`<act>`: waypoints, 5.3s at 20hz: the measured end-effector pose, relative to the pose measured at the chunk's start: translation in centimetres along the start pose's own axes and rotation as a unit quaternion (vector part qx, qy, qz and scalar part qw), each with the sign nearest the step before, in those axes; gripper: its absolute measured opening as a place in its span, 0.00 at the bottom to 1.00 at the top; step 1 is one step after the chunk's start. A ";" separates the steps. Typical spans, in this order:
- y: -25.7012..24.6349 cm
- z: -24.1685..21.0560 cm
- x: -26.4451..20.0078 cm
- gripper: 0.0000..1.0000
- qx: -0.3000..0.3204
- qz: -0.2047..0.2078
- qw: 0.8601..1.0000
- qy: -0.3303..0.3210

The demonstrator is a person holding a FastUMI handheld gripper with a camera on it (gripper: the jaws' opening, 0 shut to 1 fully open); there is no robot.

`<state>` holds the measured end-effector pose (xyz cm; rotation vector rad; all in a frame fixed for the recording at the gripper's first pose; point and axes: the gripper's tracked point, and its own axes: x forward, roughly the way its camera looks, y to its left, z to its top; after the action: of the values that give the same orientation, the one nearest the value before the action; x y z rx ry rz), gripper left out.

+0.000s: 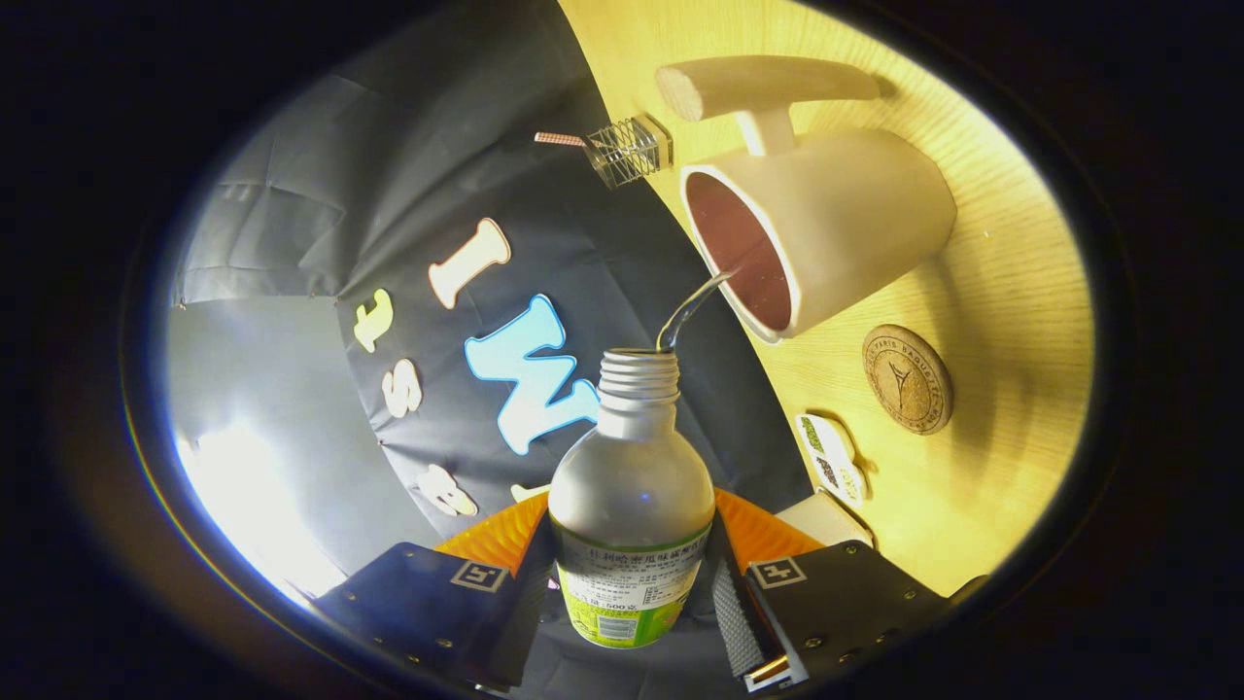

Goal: Take the bottle from table, then pour the juice into the cup, finally place the bottle on the coaster

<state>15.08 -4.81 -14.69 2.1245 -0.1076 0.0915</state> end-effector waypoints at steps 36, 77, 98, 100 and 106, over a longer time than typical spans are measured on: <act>-2.2 2.0 0.0 0.75 -0.019 -0.021 1.000 -0.007; 3.0 2.6 0.6 0.75 -0.477 -0.063 0.877 0.006; 6.7 -1.5 0.5 0.76 -0.861 -0.144 0.487 -0.011; 6.0 -2.2 0.2 0.76 -0.862 -0.139 0.487 -0.006; 4.7 -2.6 0.9 0.76 -0.850 -0.125 0.512 -0.001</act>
<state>15.41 -5.12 -9.22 0.0810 0.1077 -0.1592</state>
